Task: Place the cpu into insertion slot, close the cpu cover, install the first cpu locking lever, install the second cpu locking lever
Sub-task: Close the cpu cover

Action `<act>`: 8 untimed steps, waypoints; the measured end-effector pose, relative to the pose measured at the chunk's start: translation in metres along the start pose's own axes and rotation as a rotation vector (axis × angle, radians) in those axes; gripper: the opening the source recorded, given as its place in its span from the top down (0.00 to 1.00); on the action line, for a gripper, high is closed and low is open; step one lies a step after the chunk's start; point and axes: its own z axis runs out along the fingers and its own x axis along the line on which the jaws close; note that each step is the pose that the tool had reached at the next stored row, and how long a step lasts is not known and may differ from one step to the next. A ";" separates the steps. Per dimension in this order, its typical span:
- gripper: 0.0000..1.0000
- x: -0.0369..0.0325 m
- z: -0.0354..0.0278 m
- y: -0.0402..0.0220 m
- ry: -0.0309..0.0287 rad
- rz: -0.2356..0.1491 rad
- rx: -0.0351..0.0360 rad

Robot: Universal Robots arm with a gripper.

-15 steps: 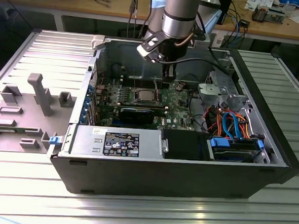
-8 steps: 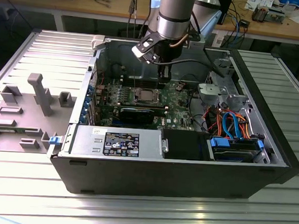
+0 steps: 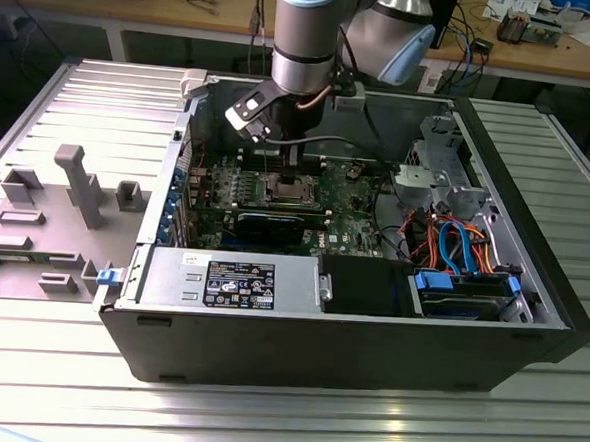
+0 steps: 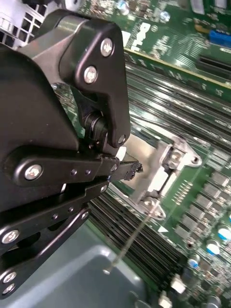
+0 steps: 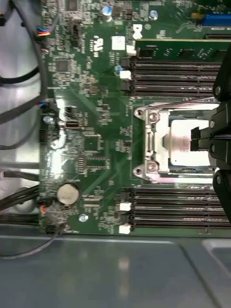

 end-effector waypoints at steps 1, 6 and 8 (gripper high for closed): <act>0.89 0.0000 0.0013 -0.0013 0.0000 0.000 0.0000; 0.89 0.0002 0.0088 -0.0065 -0.0001 0.000 0.0000; 0.89 0.0002 0.0123 -0.0092 0.0000 0.000 -0.0001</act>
